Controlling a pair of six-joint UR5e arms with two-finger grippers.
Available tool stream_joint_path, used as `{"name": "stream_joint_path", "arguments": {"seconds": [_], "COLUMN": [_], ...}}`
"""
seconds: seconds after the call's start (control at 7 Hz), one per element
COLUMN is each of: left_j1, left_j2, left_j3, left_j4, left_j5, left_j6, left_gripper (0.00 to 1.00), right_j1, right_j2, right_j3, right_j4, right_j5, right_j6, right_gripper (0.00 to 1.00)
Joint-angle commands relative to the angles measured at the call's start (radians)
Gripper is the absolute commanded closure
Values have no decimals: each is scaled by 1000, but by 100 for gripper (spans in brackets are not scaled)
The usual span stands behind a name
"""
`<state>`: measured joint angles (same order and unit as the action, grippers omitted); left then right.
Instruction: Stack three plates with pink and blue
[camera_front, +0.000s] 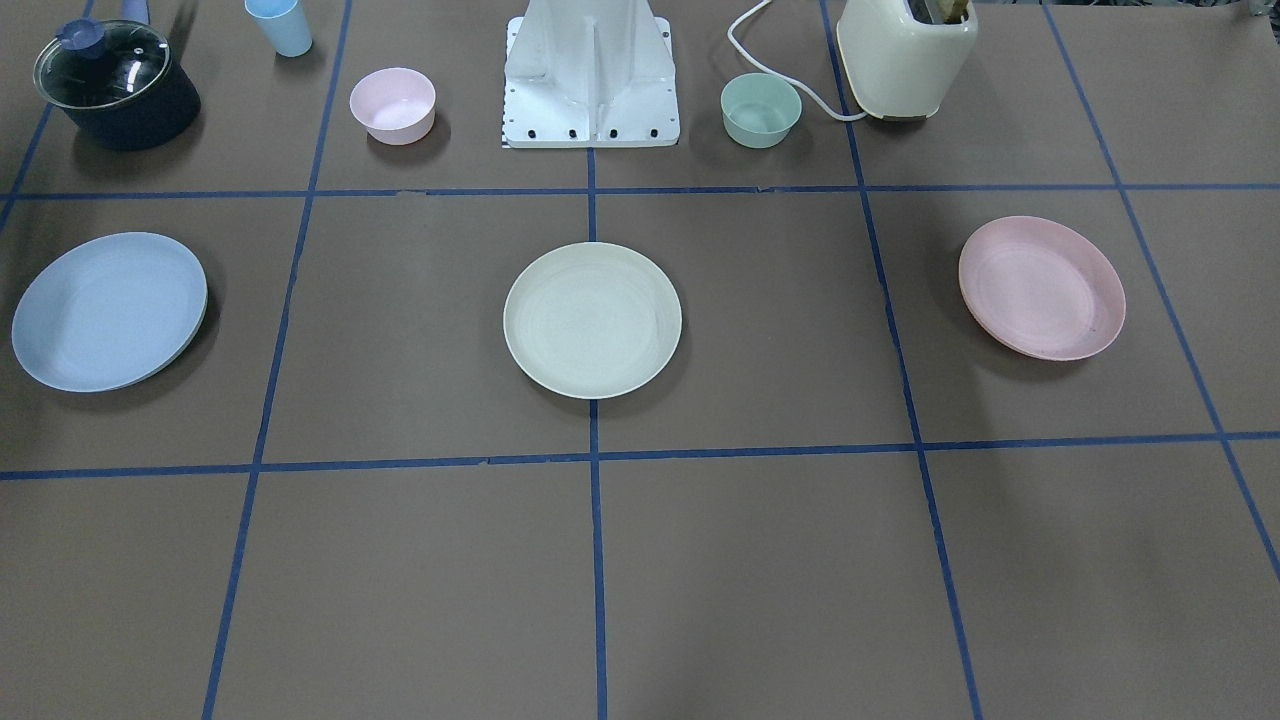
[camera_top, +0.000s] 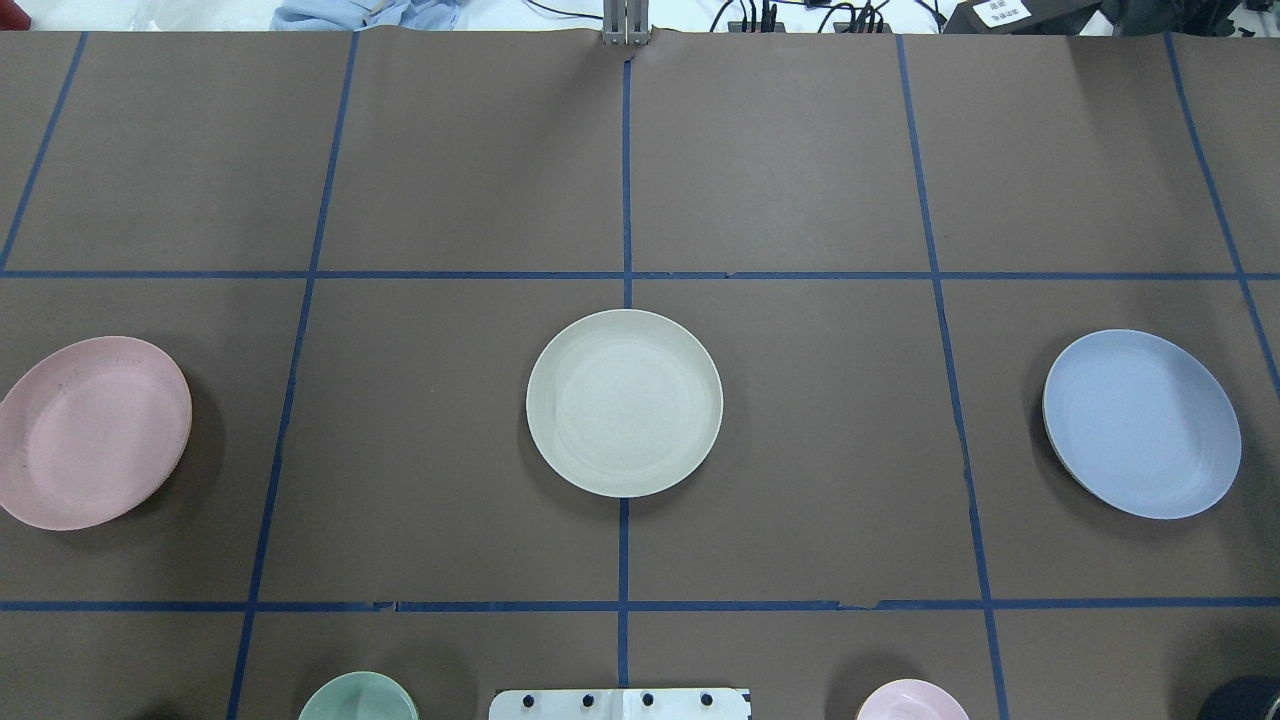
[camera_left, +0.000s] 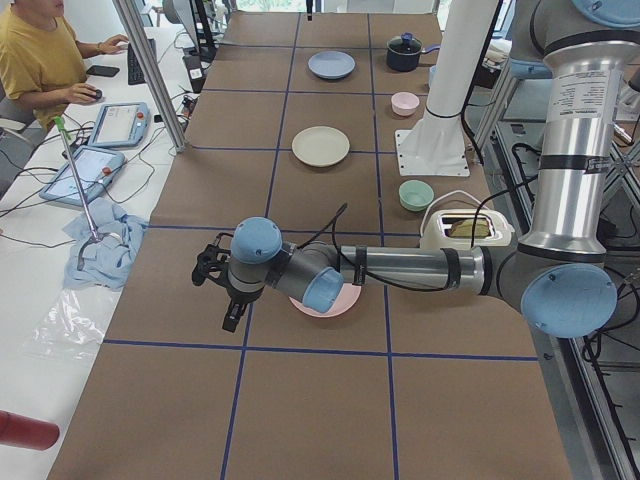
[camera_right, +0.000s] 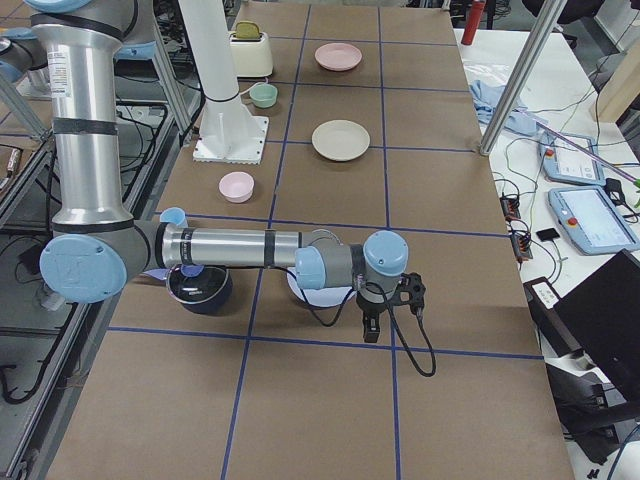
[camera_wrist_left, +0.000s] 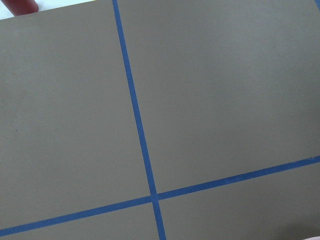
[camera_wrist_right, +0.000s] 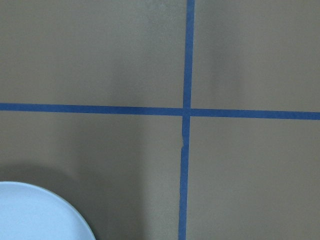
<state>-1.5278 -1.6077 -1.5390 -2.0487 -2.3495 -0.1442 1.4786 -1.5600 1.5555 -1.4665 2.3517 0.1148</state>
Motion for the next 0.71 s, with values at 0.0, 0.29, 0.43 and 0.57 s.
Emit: {"name": "stream_joint_path", "arguments": {"seconds": [0.0, 0.29, 0.43, 0.57], "left_j1": [5, 3, 6, 14], "left_j2": [0, 15, 12, 9], "left_j3": [-1, -6, -10, -10], "left_j4": [-4, -11, -13, -22], "left_j5": [1, -5, -5, -5], "left_j6": [-3, -2, -2, -90], "left_gripper": [0, 0, 0, 0], "right_j1": [0, 0, 0, -1], "right_j2": [0, 3, -2, -2], "right_j3": [0, 0, -2, -5], "right_j4": [0, 0, 20, 43], "right_j5": [1, 4, 5, 5], "right_j6": [0, -1, -3, -3], "right_gripper": [0, 0, 0, 0]}}
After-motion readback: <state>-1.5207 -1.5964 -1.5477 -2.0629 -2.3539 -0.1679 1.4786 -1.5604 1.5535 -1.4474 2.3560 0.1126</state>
